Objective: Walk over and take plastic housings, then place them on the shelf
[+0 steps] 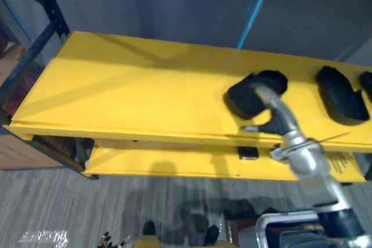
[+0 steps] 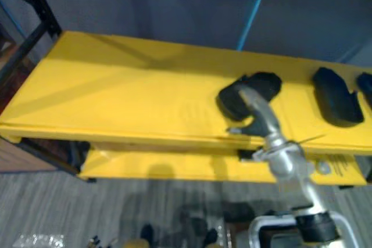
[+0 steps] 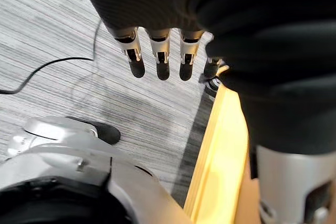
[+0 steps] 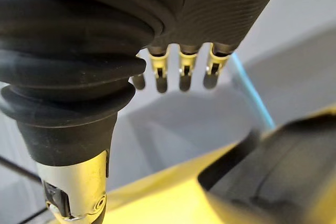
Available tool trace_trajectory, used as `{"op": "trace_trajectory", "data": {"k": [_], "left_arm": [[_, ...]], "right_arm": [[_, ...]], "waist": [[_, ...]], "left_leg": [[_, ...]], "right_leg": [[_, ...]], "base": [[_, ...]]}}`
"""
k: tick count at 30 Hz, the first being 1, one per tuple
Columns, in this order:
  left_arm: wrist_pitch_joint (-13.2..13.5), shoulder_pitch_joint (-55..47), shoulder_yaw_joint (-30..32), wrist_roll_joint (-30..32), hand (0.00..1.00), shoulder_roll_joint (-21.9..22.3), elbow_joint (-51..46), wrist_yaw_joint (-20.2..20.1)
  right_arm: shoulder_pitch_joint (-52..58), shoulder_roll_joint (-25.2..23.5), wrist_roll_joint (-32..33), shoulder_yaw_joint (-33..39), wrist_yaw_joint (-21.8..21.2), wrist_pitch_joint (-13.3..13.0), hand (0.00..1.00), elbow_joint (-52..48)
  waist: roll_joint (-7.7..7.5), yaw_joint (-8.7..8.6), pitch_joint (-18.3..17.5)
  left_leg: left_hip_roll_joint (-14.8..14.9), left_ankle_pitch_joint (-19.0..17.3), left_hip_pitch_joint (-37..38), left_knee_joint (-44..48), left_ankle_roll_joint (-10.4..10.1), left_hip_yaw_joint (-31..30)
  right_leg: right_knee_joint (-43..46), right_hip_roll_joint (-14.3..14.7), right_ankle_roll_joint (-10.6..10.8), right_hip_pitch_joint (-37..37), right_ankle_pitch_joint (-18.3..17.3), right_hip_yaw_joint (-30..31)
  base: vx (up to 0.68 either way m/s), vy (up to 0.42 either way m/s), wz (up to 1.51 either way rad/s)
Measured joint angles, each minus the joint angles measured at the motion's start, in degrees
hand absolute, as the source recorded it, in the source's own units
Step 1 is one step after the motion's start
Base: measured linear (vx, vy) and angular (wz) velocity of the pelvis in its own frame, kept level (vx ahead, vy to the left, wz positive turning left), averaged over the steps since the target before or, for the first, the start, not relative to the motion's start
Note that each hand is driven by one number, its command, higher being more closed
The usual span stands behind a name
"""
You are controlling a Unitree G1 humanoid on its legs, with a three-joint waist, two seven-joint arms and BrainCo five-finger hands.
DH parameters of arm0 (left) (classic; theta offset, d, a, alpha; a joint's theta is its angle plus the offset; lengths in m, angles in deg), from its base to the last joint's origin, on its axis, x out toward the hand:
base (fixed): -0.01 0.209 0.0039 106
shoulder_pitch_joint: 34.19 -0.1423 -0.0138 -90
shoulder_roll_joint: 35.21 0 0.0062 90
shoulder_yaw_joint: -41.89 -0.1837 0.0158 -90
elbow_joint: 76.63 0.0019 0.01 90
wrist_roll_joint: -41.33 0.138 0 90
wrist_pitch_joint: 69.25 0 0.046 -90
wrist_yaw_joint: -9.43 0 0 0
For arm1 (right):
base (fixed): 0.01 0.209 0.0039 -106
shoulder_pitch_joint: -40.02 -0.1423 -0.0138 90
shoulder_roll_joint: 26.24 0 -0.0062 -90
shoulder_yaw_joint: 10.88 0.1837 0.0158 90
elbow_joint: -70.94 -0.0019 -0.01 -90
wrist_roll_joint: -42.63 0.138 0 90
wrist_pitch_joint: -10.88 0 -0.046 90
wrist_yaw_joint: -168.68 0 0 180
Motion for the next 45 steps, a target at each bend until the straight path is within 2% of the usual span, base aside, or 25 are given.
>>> {"op": "trace_trajectory", "data": {"k": [2, 5, 7, 8, 10, 11, 14, 16, 18, 22, 27, 29, 33, 38, 41, 45], "left_arm": [[0.2, 0.0, 0.0, 0.0, 0.0, 0.0, 0.3, 0.1], [0.3, 0.5, -0.5, 0.0, 0.0, 0.1, 1.8, 0.4], [0.2, 0.6, -0.5, 0.0, 0.0, 0.3, 2.1, 1.1], [0.1, 0.6, -0.6, 0.0, 0.0, 0.5, 2.1, 1.2], [-0.1, 0.7, -1.0, 0.0, 0.0, 0.7, 2.3, 1.2], [-0.1, 0.8, -1.0, 0.0, 0.0, 0.7, 2.5, 1.3], [0.2, 1.8, -1.1, 0.0, 0.0, 0.7, 4.3, 1.6], [1.1, 1.8, -1.1, 0.1, 0.0, 0.7, 4.5, 1.7], [1.2, 1.9, -1.2, 0.1, 0.0, 0.7, 4.5, 1.9], [1.3, 2.9, -2.9, 0.6, 0.0, 0.3, 5.3, 2.2], [1.7, 3.9, -3.2, 0.7, 0.0, 0.2, 6.4, 2.2], [1.7, 4.0, -3.2, 0.7, 0.0, 0.2, 6.5, 2.2], [1.7, 4.1, -3.2, 1.9, 0.0, 0.2, 6.5, 2.2], [1.8, 4.8, -3.2, 2.3, 0.0, 0.4, 7.6, 2.2], [1.8, 5.9, -3.2, 2.6, 0.0, 0.6, 8.4, 2.2], [1.8, 6.4, -3.0, 2.6, 0.0, 1.1, 8.6, 2.3]], "right_arm": [[1.8, -0.7, -0.2, -0.5, -0.7, 0.4, 0.0, 0.0], [3.9, -1.2, -0.4, -2.5, -2.8, 2.6, 0.0, -0.1], [4.4, -2.5, -1.0, -4.3, -3.9, 5.8, 0.0, 0.0], [4.5, -2.8, -1.0, -4.7, -3.5, 6.6, 0.0, 0.0], [4.4, -3.9, -2.2, -6.1, -1.2, 9.3, 0.0, 0.3], [4.3, -4.2, -2.3, -6.5, -0.2, 9.8, 0.0, 0.6], [2.0, -6.7, -3.8, -9.4, 8.1, 11.4, 0.0, 3.3], [0.3, -8.5, -4.4, -11.4, 11.4, 12.5, 0.0, 4.6], [-0.1, -9.1, -4.4, -12.3, 12.4, 12.9, 0.0, 5.2], [-2.1, -10.6, -4.5, -14.7, 15.4, 15.3, 0.0, 7.4], [-6.6, -11.5, -4.5, -17.7, 15.3, 17.2, 0.0, 9.8], [-8.6, -12.2, -4.2, -19.7, 15.3, 17.1, 0.0, 10.9], [-11.6, -13.7, 0.5, -23.7, 14.8, 15.8, 0.0, 13.7], [-16.6, -17.6, 5.9, -27.5, 14.7, 11.8, 0.0, 17.9], [-20.2, -20.7, 8.2, -28.2, 13.6, 10.1, 0.0, 22.3], [-22.6, -23.8, 10.5, -28.3, 13.6, 10.4, 0.0, 26.9]], "waist": [[0.15, -0.11, -0.8], [1.06, -0.35, -1.9], [1.89, -0.43, -2.3], [2.1, -0.42, -2.4], [2.89, -0.27, -2.8], [3.06, -0.13, -2.8], [3.35, 0.17, -3.0], [3.35, 0.31, -3.0], [3.36, 0.38, -3.0], [3.82, 0.9, -2.7], [4.09, 1.69, -2.5], [4.1, 1.73, -2.5], [4.13, 1.98, -2.5], [4.52, 2.75, -2.2], [4.88, 3.82, -1.7], [4.93, 4.88, -1.6]], "left_leg": [[0.0, -0.1, 0.1, 0.0, 0.0, 0.4], [0.2, -0.2, 0.4, 0.0, -0.1, 0.7], [0.5, -0.3, 0.5, 0.0, -0.3, 0.8], [0.5, -0.3, 0.5, -0.1, -0.3, 0.8], [0.7, -0.3, 0.5, -0.1, -0.4, 0.8], [0.7, -0.3, 0.5, -0.1, -0.4, 0.8], [0.9, -0.3, 0.7, 0.0, -0.5, 0.9], [0.9, -0.3, 0.7, 0.0, -0.5, 0.9], [0.8, -0.4, 0.7, 0.0, -0.5, 0.9], [0.7, -0.6, 1.0, 0.0, -0.6, 0.7], [0.8, -0.6, 1.0, 0.0, -0.6, 0.7], [0.8, -0.6, 1.1, 0.0, -0.6, 0.7], [0.8, -0.6, 1.2, -0.1, -0.6, 0.7], [0.8, -0.6, 1.3, -0.1, -0.6, 0.6], [0.8, -0.6, 1.9, -0.1, -0.6, 0.4], [0.8, -0.6, 1.9, -0.1, -0.6, 0.1]], "right_leg": [[0.0, 0.0, 0.0, -0.1, -0.4, 0.6], [0.0, 0.2, 0.2, -0.1, -0.5, 0.8], [0.0, 0.4, 0.4, 0.0, -0.6, 0.9], [0.0, 0.5, 0.4, 0.0, -0.6, 0.9], [-0.1, 0.6, 0.4, 0.0, -0.6, 0.9], [-0.1, 0.7, 0.4, 0.0, -0.6, 1.0], [-0.1, 0.9, 0.2, 0.1, -0.5, 1.0], [-0.4, 0.9, 0.4, 0.2, -0.3, 1.0], [-0.7, 0.9, 0.5, 0.4, -0.2, 1.0], [-1.1, 0.9, 0.6, 1.0, 0.0, 0.8], [-1.2, 1.0, 0.6, 1.1, 0.1, 0.8], [-1.3, 1.0, 0.5, 1.1, 0.1, 0.8], [-1.3, 1.1, 0.5, 1.2, 0.1, 0.8], [-1.3, 1.1, 0.5, 1.4, 0.2, 0.8], [-1.6, 1.1, 0.4, 2.2, 0.2, 0.5], [-1.7, 1.1, 0.4, 2.2, 0.2, 0.1]], "base": [[-0.03, 0.002, -0.11], [-0.02, -0.005, -0.05], [0.0, 0.0, 0.0], [0.0, 0.0, 0.0], [0.0, 0.0, 0.0], [0.0, 0.0, 0.0], [0.03, -0.009, -0.01], [0.04, -0.008, 0.0], [0.03, -0.003, 0.0], [0.03, -0.007, 0.02], [0.0, 0.0, 0.0], [0.0, 0.0, 0.0], [0.0, 0.0, 0.0], [0.0, 0.0, 0.0], [0.0, -0.006, 0.01], [0.01, -0.008, 0.05]]}}
